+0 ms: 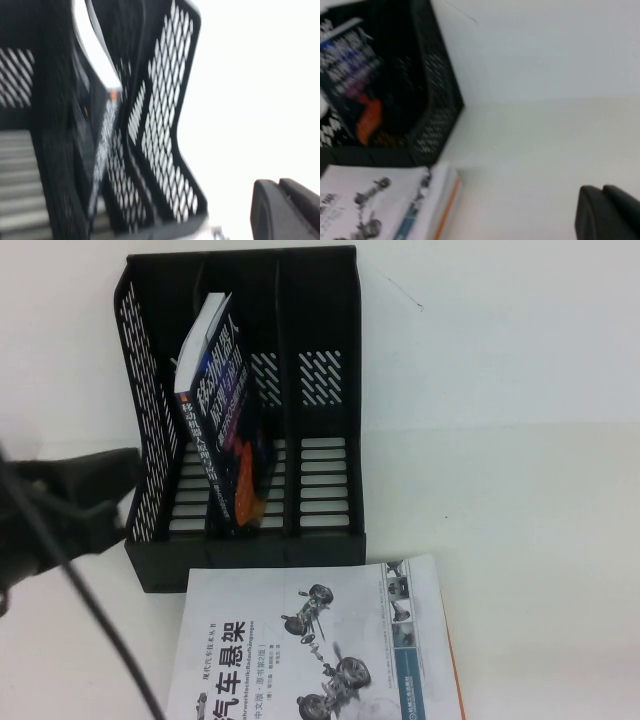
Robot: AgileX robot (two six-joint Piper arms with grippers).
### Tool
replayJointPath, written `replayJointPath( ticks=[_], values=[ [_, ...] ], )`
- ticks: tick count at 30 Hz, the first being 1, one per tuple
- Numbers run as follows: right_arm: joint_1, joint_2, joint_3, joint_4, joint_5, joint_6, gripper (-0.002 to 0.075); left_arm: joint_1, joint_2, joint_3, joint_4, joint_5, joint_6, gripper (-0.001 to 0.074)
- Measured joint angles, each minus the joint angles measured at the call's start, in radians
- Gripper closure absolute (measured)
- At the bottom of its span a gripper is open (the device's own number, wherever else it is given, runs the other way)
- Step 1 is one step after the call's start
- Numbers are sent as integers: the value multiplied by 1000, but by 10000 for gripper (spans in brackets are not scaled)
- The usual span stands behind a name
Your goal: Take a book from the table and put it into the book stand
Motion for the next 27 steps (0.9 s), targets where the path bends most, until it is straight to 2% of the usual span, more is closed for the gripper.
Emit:
replayJointPath(
  ticks=[6,12,16,27],
  values=[
    [0,0,144,21,-201,93,721,0,-121,97,-369,-71,409,736],
    [0,0,234,31,-243,183,721,0,-178,110,-477,32,687,736],
    [0,0,245,31,-260,187,721,0,-184,112,-488,99,749,736],
    [0,0,245,35,-260,190,721,0,-184,112,-504,103,766,737]
  ],
)
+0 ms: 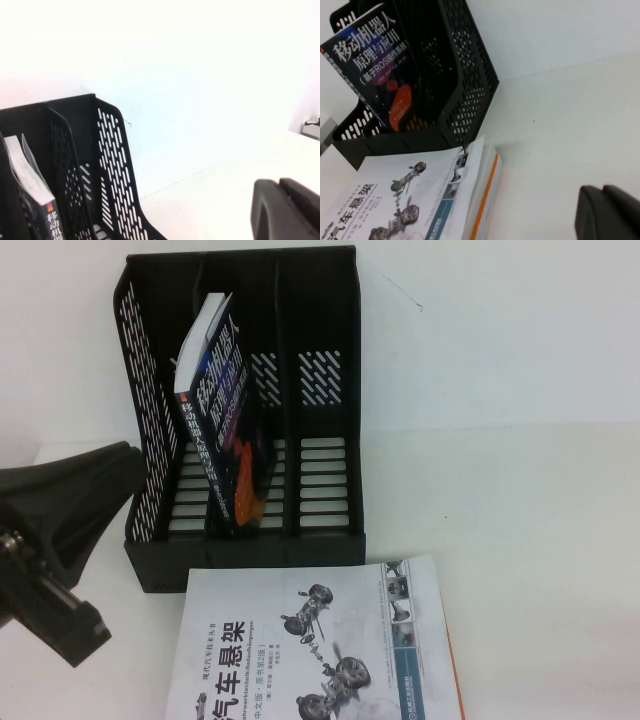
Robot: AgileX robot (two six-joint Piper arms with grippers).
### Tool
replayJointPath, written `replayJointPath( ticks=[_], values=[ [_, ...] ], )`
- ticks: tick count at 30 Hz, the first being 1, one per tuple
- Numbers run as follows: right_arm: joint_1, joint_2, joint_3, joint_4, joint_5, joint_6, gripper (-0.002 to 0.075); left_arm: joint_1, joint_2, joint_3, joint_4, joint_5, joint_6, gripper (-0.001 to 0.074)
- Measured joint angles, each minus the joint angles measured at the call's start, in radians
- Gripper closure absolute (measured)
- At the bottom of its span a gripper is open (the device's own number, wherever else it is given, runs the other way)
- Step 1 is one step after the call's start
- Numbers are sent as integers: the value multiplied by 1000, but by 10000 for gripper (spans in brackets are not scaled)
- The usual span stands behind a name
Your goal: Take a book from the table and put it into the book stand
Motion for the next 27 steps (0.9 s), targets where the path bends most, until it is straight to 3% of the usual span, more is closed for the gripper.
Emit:
replayJointPath(
  ticks=[11,20,24,27],
  values=[
    [0,0,0,0,-4,-5,721,7,-53,10,-2,-37,7,737],
    [0,0,0,0,-4,-5,721,29,-400,97,-25,-409,15,737],
    [0,0,2,0,-4,-6,721,76,-563,195,-33,-493,29,737],
    [0,0,2,0,-6,-6,721,160,-641,277,-41,-507,33,737]
  ],
)
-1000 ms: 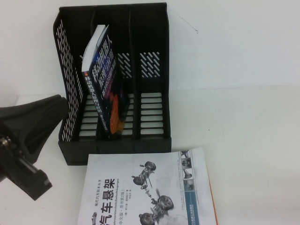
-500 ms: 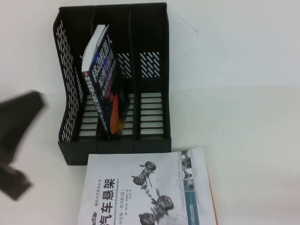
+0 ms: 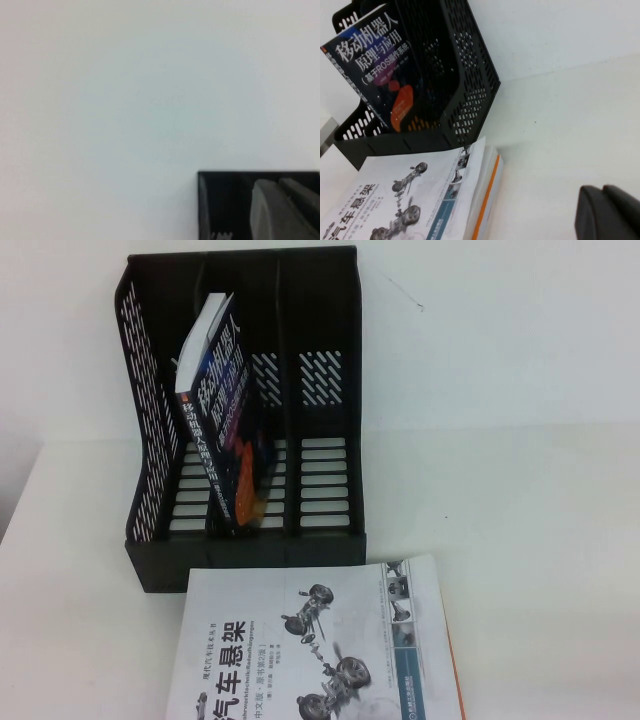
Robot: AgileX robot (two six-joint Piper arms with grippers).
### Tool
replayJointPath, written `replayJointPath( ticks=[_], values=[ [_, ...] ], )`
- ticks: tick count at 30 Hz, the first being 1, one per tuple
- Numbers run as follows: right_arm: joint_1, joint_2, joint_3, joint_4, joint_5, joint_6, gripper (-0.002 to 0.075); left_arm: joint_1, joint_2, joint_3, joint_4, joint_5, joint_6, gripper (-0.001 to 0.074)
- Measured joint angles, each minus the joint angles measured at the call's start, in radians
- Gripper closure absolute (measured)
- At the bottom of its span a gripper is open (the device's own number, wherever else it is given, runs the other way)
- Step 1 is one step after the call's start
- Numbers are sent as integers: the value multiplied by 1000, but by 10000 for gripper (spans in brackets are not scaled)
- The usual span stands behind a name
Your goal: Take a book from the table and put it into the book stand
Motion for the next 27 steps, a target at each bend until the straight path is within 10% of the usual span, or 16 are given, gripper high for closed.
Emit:
replayJointPath(
  ticks=[15,27],
  values=[
    [0,0,0,0,-2,0,721,199,-56,303,13,380,5,737],
    [0,0,0,0,-2,0,721,201,-59,311,18,200,57,737]
  ],
)
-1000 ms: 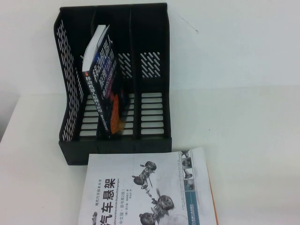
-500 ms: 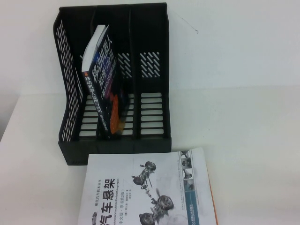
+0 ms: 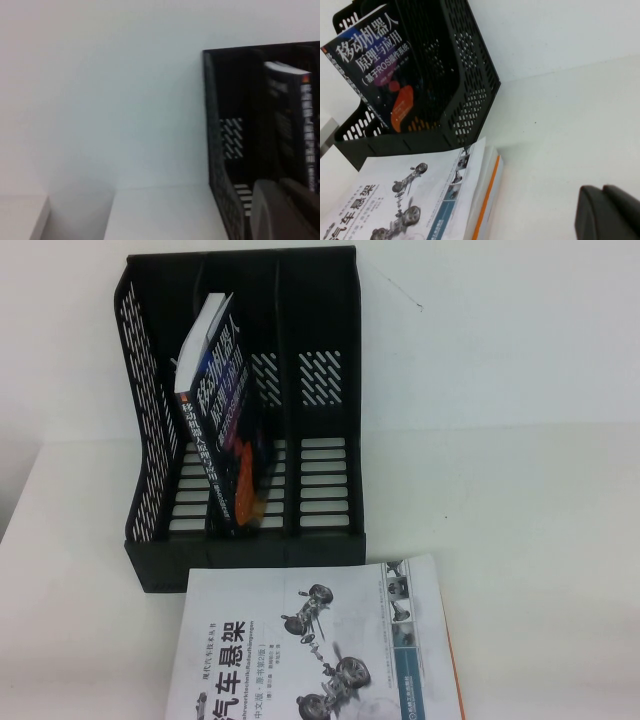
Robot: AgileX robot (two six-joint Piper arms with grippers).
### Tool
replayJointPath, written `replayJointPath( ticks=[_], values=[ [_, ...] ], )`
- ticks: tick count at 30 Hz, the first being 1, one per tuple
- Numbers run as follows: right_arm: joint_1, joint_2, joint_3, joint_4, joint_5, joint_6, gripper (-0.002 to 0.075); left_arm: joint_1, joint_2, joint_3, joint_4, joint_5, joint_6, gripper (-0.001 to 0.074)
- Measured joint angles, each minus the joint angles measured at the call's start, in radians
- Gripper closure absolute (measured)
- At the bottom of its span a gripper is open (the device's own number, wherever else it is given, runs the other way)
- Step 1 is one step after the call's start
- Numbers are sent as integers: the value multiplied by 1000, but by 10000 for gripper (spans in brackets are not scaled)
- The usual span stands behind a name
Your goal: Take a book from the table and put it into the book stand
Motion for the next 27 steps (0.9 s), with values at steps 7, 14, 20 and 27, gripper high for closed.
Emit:
replayJointPath(
  ticks=[7,14,20,27],
  values=[
    [0,0,0,0,0,0,721,0,0,-12,495,80,-587,737],
    [0,0,0,0,0,0,721,-2,-1,-16,1209,389,-1640,737],
    [0,0,0,0,0,0,721,-78,-2,-19,1478,367,-2041,737],
    [0,0,0,0,0,0,721,-192,-2,4,1587,218,-2055,737]
  ],
)
